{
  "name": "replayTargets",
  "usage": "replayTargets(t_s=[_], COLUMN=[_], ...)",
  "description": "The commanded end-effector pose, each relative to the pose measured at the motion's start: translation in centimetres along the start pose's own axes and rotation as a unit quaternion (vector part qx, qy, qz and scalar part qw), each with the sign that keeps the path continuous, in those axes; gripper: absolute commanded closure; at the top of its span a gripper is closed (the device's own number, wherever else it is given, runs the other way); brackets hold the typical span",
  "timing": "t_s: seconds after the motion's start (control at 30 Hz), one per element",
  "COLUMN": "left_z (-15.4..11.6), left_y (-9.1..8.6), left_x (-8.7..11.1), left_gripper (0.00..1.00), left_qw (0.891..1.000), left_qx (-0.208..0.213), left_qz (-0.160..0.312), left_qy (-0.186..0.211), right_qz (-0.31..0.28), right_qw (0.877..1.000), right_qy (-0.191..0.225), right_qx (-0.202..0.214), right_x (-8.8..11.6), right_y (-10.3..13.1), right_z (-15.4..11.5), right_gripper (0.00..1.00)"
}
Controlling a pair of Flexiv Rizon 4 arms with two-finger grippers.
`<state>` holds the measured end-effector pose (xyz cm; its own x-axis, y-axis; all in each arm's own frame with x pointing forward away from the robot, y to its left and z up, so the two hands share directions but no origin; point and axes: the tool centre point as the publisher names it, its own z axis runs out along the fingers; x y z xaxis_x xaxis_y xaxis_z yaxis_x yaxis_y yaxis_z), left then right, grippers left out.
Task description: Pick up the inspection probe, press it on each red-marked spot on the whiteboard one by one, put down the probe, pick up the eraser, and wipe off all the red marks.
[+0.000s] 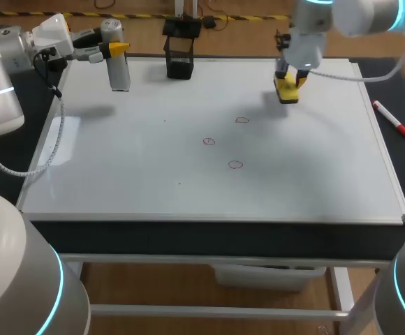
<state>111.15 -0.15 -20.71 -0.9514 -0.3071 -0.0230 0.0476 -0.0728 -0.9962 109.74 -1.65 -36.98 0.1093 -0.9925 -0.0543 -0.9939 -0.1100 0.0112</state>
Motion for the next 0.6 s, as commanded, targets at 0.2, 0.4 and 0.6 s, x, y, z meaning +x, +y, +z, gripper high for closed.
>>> replayTargets(t_s=[0.2, 0.4, 0.6], left_z=[0.0, 0.0, 0.0], left_y=[0.0, 0.0, 0.0], left_x=[0.0, 0.0, 0.0], left_gripper=[1.00, 1.00, 1.00], left_qw=[1.000, 1.000, 1.000], left_qx=[0.001, 0.001, 0.001], left_qz=[0.002, 0.002, 0.002], left_qy=[0.000, 0.000, 0.000], right_qz=[-0.048, -0.068, -0.072], right_qw=[0.999, 0.998, 0.997], right_qy=[-0.002, -0.005, -0.005], right_qx=[0.016, 0.009, 0.007], right_x=[3.2, 4.3, 5.7], right_y=[4.0, 5.6, 7.3], right_z=[-2.9, -3.3, -3.6], right_gripper=[1.00, 1.00, 1.00])
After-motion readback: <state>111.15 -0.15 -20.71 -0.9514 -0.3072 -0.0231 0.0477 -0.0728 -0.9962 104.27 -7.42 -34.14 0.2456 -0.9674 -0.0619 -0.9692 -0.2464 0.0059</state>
